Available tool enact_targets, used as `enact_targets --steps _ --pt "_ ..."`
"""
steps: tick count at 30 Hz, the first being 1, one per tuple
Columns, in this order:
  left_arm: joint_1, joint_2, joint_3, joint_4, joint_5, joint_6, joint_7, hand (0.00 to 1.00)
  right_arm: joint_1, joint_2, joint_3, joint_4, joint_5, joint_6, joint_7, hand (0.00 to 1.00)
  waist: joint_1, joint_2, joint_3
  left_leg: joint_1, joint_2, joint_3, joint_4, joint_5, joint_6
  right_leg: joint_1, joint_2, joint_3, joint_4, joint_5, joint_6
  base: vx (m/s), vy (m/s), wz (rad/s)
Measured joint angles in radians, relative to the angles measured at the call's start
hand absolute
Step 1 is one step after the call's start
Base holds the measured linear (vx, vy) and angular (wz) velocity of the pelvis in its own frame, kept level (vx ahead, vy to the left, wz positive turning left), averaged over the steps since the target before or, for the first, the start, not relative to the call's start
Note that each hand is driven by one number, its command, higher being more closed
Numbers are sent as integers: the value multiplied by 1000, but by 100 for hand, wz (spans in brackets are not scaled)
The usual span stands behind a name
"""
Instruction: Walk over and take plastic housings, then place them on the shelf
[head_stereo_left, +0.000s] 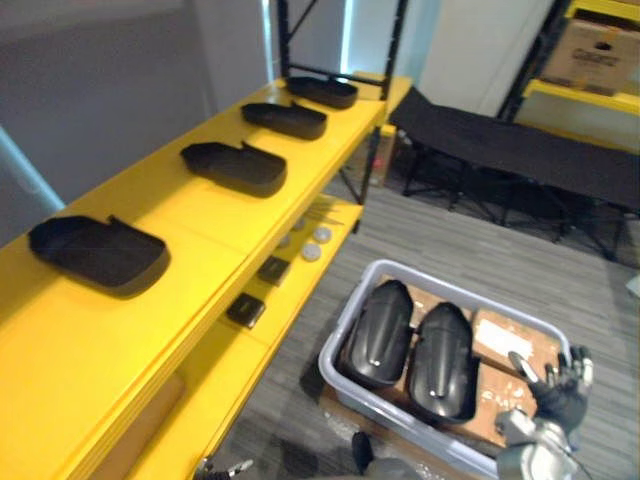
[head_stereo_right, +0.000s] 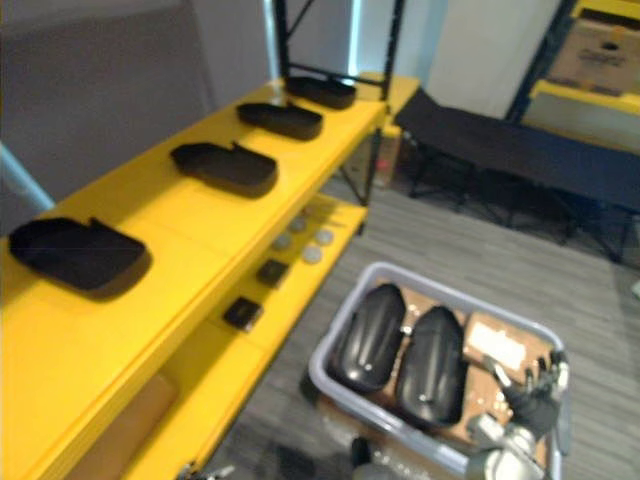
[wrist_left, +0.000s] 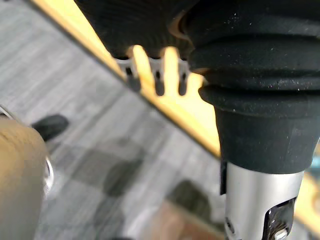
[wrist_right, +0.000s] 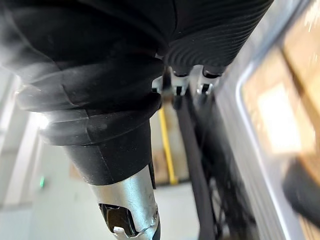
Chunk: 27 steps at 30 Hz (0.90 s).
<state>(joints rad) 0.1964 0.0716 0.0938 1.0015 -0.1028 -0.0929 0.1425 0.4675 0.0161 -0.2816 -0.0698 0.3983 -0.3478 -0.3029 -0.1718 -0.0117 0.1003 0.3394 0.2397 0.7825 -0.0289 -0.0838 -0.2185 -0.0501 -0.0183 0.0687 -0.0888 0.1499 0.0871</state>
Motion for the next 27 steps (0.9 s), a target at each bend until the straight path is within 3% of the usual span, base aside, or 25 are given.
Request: enact_targets --steps 7,9,10,11,12,13,15,16,18,20,22,26,27 --pt "-8 -6 -100 -45 -7 9 -28 0 3 -7 120 -2 18 -1 66 0 -2 22 15 5 36 50 39 1 1 17 20 -27 -1 -17 -24 -43 -14 0" --pt "-8 -6 -109 -51 -11 10 -37 0 -32 -12 163 2 15 -2 74 0 3 35 26 -7 40 23 59 1 2 14 21 -24 -1 -20 -22 -49 -19 -4" --pt "-6 -3 -106 -66 -19 10 -38 0 -62 -18 191 13 8 -3 86 0 11 23 29 -30 42 -21 107 -1 6 7 17 -9 -1 -19 -21 -49 -48 -19" --pt "-3 0 -105 -79 -21 9 -38 0 -79 -26 207 20 1 -5 88 0 23 21 29 -46 44 -53 142 -5 13 0 15 6 -1 -18 -20 -36 -66 -50" --pt "1 2 -99 -93 -39 7 -37 0 -126 -46 238 43 -26 -10 93 0 50 12 29 -97 45 -144 236 -22 67 -11 4 46 3 -10 -25 -17 -27 -56" --pt "1 1 -95 -95 -48 6 -36 0 -152 -60 251 57 -35 -13 94 0 56 5 32 -126 41 -201 278 -52 100 -19 -5 65 8 -7 -27 -7 24 -74" --pt "-1 -8 -96 -98 -65 -17 -34 0 -295 -116 266 136 -56 -26 89 0 88 30 42 -191 -62 -455 245 -168 181 -53 -10 143 8 10 -13 -69 181 -85" --pt "-1 -7 -97 -97 -75 -23 -34 0 -323 -126 267 153 -57 -27 86 0 99 39 44 -199 -78 -480 236 -190 194 -60 -3 159 8 14 -7 -91 227 -92" --pt "-1 1 -95 -91 -95 -42 -27 0 -385 -139 271 163 -57 -28 79 0 120 48 44 -191 -97 -529 241 -216 173 -80 11 200 5 27 13 -45 141 -69" --pt "-4 16 -96 -91 -95 -68 -28 0 -395 -139 284 164 -57 -28 63 0 128 22 43 -211 -125 -529 270 -218 170 -94 -15 210 2 29 17 -55 125 -28" --pt "-8 21 -97 -82 -94 -82 -29 0 -384 -139 284 170 -56 -25 46 0 125 22 43 -206 -129 -531 276 -240 164 -98 -18 208 8 43 27 -20 112 -16" --pt "-24 10 -95 -80 -75 -80 -34 0 -350 -140 286 211 -53 -19 28 0 122 35 66 -206 -158 -562 385 -270 190 -110 -12 217 64 67 33 -28 53 -63" --pt "-23 1 -94 -85 -75 -80 -36 0 -332 -135 285 209 -46 -19 33 0 122 28 79 -213 -176 -573 413 -307 201 -126 -15 219 111 67 33 -141 80 -93"
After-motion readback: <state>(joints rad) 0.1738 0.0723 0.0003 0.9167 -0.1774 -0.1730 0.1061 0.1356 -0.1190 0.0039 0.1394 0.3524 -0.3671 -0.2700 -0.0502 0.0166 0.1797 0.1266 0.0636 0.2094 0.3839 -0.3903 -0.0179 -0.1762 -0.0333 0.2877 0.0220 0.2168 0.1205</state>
